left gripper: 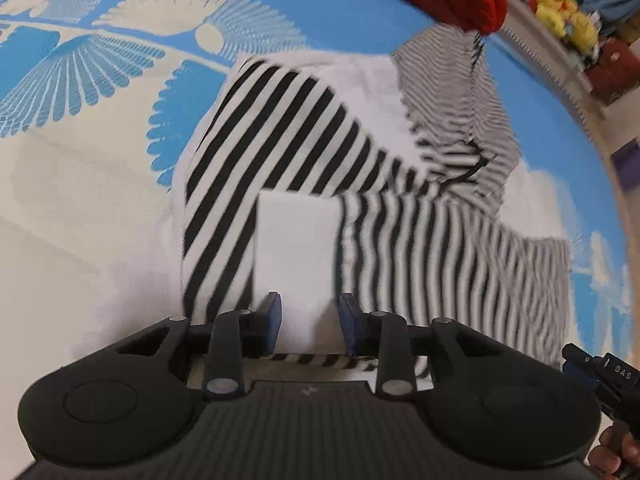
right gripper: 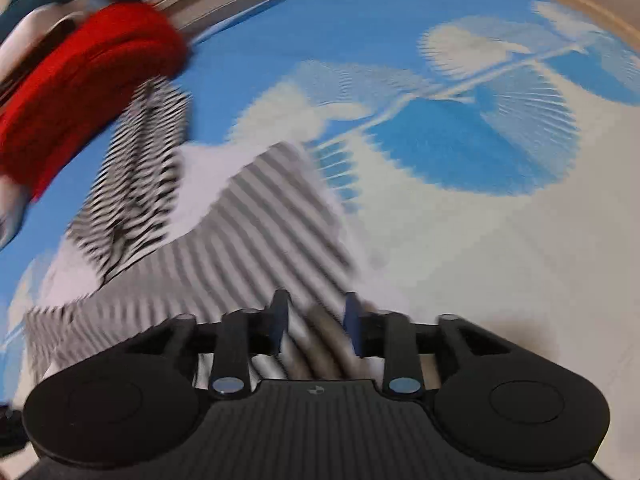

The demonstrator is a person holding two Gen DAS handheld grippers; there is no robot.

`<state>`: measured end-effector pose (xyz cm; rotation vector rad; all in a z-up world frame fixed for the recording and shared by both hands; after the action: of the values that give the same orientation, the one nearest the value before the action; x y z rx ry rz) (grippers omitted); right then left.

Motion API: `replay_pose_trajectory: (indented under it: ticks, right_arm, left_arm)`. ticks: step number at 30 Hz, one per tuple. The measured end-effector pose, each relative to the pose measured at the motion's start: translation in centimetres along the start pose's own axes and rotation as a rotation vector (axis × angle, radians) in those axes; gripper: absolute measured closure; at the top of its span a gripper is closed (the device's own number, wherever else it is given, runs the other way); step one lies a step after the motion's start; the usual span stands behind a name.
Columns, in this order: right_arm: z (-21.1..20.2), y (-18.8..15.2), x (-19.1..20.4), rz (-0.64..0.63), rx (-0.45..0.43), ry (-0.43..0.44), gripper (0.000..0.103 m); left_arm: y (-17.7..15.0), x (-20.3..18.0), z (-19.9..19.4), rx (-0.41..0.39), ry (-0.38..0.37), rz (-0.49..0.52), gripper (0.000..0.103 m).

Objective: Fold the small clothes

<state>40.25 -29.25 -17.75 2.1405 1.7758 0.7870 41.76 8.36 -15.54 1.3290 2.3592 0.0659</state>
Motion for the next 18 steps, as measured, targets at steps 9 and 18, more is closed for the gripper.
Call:
replay_pose_trajectory:
  ticks: [9, 18]
  right_arm:
    - [0.8, -1.2, 0.5, -0.011, 0.056, 0.013, 0.068]
    - [0.6, -1.1, 1.3, -0.023, 0.066, 0.022, 0.068]
  left_arm:
    - [0.4, 0.1, -0.6, -0.050, 0.023, 0.029, 0.068]
    - [-0.3, -1.5, -0.9, -0.078, 0.041, 0.138, 0.065]
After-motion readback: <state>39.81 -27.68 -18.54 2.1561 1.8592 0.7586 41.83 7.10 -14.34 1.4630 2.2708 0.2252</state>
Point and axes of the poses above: each gripper's, at about its wrist camera, not at the fingertips, and z roughly the way its jaws point, x to its left, y to its top, the point moved 5 cm from there along z, roughly the way its jaws point, and after that the axes turned 13 degrees about -z, right-handed, at the moved point
